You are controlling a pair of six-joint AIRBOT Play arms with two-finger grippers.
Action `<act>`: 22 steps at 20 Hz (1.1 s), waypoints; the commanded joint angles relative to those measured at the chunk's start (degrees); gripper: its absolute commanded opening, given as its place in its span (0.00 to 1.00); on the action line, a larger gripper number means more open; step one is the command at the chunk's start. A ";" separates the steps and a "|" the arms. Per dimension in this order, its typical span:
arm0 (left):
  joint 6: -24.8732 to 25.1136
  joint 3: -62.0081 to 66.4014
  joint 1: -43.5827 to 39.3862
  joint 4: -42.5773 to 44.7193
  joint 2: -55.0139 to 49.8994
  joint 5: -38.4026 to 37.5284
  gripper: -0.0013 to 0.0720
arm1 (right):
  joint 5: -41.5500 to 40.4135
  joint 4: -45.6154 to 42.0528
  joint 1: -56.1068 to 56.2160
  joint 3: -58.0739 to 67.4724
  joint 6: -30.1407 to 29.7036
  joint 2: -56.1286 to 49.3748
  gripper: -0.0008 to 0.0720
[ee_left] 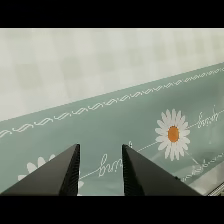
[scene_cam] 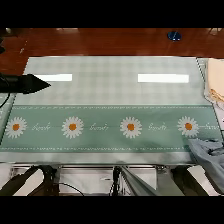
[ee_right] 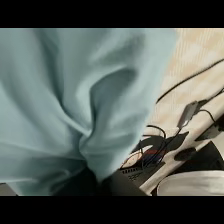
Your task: Fold the shirts.
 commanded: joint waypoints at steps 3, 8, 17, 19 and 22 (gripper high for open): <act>0.04 0.07 0.37 -0.02 0.04 0.11 0.48 | -13.05 -5.29 -6.73 -5.03 -0.74 0.02 0.67; 0.02 0.07 0.35 -0.07 -0.13 2.45 0.48 | -32.17 -4.55 -6.08 -0.92 10.82 0.02 0.66; 6.67 0.11 -3.76 -3.98 -2.34 25.05 0.48 | -56.61 77.99 28.89 42.71 -12.11 -17.20 0.59; 4.44 0.24 -8.09 -2.69 -4.52 22.88 0.48 | -37.40 70.97 41.22 43.71 -13.62 -20.87 0.59; -6.27 2.05 -18.62 15.34 -6.56 20.92 0.48 | -23.56 44.54 55.82 42.56 -8.35 -23.12 0.59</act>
